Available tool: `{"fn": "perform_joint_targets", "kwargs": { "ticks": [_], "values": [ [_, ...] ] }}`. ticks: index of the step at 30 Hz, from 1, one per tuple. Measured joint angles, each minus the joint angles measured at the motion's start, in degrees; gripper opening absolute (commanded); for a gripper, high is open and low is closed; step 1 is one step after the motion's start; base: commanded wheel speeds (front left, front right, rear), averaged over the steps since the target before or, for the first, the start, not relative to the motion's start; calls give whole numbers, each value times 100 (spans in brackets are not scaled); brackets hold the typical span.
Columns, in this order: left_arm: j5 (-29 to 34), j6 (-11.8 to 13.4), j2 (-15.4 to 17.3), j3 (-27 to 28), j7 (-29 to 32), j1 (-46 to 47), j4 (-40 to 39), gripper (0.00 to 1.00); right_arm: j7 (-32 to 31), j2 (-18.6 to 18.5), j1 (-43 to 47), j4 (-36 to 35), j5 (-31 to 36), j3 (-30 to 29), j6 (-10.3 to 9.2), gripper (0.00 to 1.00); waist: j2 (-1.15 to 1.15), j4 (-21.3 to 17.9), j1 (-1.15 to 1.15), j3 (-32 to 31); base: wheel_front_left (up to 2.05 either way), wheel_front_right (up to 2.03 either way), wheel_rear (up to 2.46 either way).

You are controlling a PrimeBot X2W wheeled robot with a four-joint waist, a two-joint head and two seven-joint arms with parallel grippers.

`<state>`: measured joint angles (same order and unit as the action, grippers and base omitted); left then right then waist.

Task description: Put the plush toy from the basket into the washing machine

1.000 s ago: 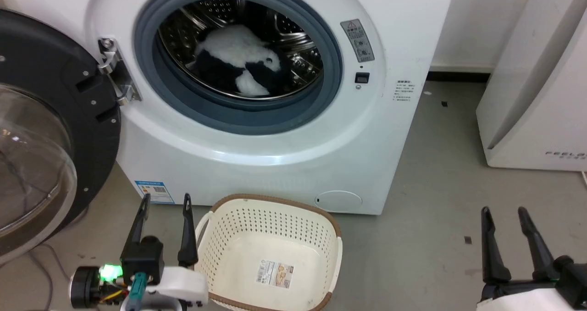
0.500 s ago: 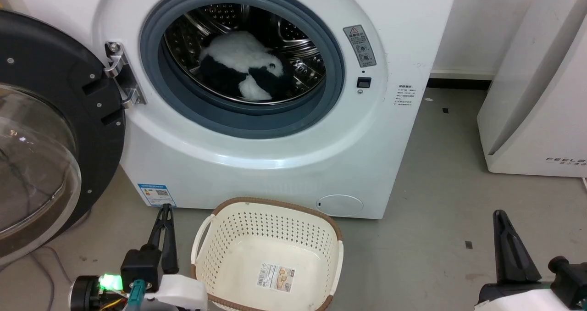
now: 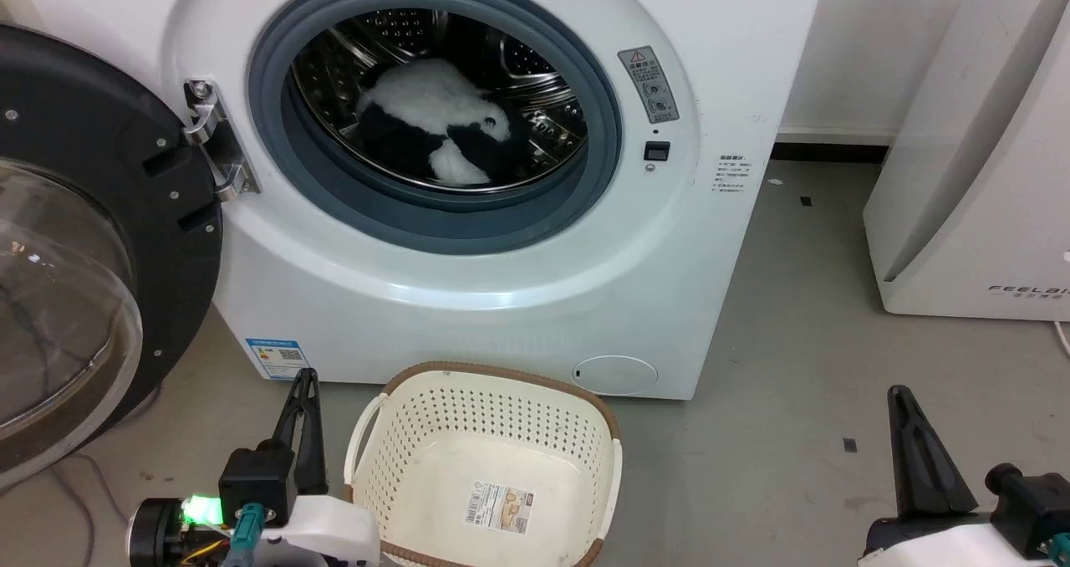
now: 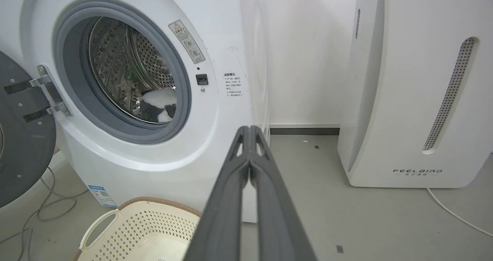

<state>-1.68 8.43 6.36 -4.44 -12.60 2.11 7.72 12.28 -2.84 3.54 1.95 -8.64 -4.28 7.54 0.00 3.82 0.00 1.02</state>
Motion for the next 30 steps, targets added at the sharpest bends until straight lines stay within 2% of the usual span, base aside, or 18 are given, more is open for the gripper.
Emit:
{"fn": "perform_joint_targets", "kwargs": {
  "ticks": [30],
  "values": [
    [15, -225, -86, 133, 357, -5, -212, 0, -332, 0, -61, -47, 215, 121, -1, 0, 0, -110, 1, -29, 0, 0, 0]
  ]
}}
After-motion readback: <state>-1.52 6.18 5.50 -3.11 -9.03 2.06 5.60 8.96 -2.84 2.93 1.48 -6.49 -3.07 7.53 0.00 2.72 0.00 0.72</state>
